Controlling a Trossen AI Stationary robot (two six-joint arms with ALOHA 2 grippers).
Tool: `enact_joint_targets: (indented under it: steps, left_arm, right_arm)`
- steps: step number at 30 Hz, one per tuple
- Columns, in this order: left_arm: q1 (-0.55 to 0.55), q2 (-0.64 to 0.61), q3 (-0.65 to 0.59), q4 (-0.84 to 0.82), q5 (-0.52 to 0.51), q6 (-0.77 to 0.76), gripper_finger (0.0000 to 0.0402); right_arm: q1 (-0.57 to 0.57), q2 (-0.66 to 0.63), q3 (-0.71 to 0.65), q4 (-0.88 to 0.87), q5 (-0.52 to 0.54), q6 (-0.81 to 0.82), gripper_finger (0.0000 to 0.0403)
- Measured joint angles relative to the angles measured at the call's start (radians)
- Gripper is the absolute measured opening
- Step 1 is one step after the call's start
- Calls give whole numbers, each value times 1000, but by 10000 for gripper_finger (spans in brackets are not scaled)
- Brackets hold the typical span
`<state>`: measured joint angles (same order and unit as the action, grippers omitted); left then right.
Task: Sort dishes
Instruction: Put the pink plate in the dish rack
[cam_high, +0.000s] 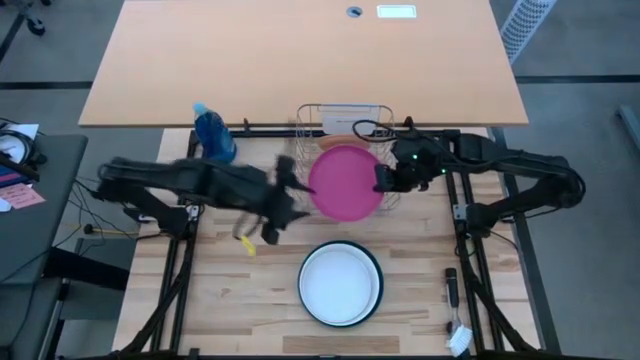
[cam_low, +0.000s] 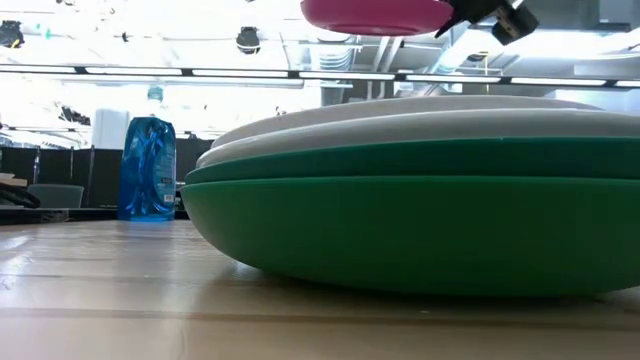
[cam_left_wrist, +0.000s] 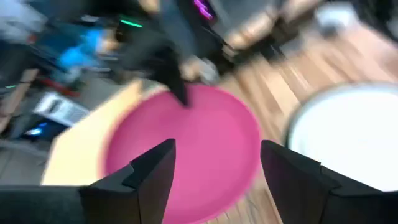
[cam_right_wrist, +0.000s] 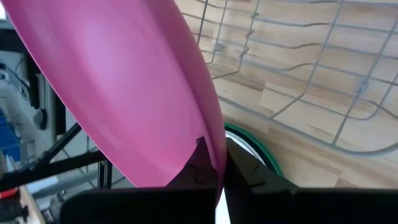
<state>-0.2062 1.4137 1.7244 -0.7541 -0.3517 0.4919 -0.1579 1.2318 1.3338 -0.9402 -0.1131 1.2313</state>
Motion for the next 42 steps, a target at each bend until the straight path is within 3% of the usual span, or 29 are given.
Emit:
enact_joint_targets:
  steps: [9,15,23,28,36,42]
  left_arm:
    - [-5,233,29,-137,26,148,220]
    - [-9,275,30,-134,17,100,219]
    - [-2,277,-22,-50,-72,230,208]
    - [1,275,-24,-46,-84,249,160]
    - [-2,275,-26,-43,-90,253,23]
    - [-6,275,-26,-32,-91,245,16]
  right_arm:
    - [-29,17,0,-14,-95,-54,11]
    - [-36,18,-1,-41,-127,-63,11]
    - [-35,18,-1,-40,-168,-63,11]
    - [-30,18,-1,-39,-175,-63,12]
    - [-7,17,-1,-46,-172,-62,12]
    - [-1,18,0,-50,-154,-76,35]
